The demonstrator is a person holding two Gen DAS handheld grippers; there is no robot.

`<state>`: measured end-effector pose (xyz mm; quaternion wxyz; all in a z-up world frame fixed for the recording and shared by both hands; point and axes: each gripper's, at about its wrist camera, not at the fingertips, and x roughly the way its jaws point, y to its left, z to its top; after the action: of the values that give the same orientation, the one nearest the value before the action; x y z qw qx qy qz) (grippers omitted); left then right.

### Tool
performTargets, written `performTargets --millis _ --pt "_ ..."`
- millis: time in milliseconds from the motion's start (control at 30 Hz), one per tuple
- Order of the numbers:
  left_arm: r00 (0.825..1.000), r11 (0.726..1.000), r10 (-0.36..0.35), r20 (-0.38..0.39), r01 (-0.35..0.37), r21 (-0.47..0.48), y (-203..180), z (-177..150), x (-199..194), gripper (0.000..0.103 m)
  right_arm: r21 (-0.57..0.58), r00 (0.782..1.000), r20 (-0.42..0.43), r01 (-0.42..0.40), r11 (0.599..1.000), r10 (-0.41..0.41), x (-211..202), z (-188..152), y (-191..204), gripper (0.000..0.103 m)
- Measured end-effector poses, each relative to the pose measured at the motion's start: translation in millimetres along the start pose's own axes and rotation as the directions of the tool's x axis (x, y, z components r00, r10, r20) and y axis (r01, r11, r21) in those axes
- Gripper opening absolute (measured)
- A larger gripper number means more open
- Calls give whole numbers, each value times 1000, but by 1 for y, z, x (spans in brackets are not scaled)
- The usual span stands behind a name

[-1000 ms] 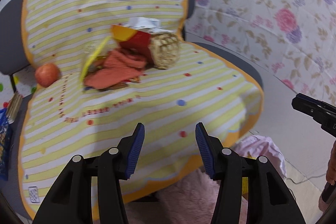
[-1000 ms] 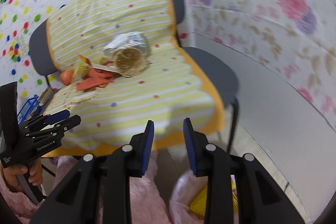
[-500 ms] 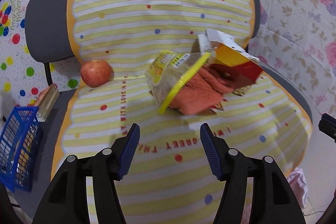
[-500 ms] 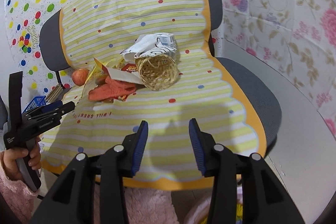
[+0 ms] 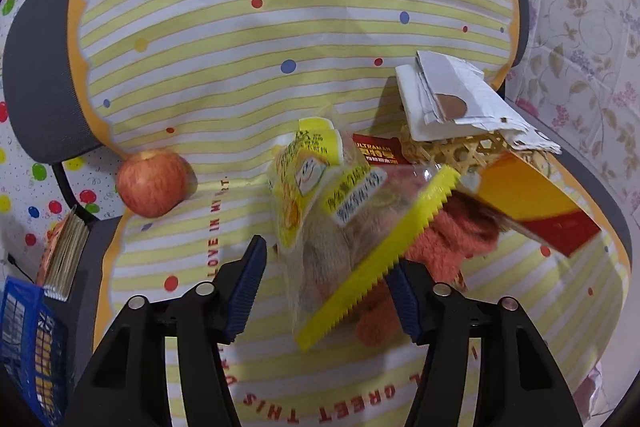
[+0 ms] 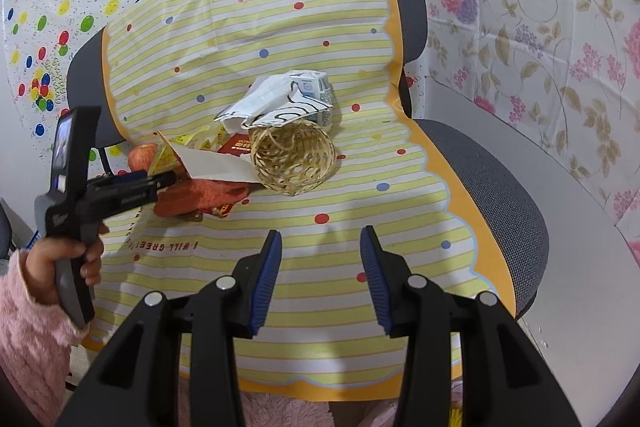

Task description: Collect trash

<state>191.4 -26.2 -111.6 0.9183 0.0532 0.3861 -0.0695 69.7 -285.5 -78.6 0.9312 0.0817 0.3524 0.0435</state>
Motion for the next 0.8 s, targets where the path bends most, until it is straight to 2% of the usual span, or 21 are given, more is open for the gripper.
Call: performTargets --millis 67,133,200,333,400,433,467,533,633,800 --pt "1000 1000 1 -14 0 13 0 4 6 44 -4 1000 -3 1 1000 -1 0 0 0 41" --pt "1000 1000 6 -16 -6 10 4 6 9 23 -13 1000 -4 3 1000 -3 0 0 1 41" --pt "1000 1000 19 12 -19 -9 13 6 5 11 -20 1000 -3 7 1000 -7 0 1 2 41" --pt "993 993 38 112 -26 -112 44 -1 -25 3 -37 1000 7 18 999 -17 2 7 6 41" --pt "989 988 42 143 -20 -154 57 -5 -40 3 -51 1000 17 13 999 -13 4 14 11 41" --pt "986 983 38 164 -7 -185 65 -9 -52 3 -58 1000 22 12 998 -10 4 17 13 43" --pt "984 981 35 173 0 -196 69 -10 -58 3 -66 1000 29 10 998 -9 6 22 17 55" --pt "979 977 25 202 20 -214 74 -16 -75 3 -97 998 55 1 995 4 9 35 28 60" --pt "975 976 10 224 39 -213 76 -17 -89 3 -167 997 78 7 986 6 23 57 48 60" --pt "968 978 3 251 49 -201 75 -15 -96 3 -279 999 29 -10 960 19 68 85 74 60"
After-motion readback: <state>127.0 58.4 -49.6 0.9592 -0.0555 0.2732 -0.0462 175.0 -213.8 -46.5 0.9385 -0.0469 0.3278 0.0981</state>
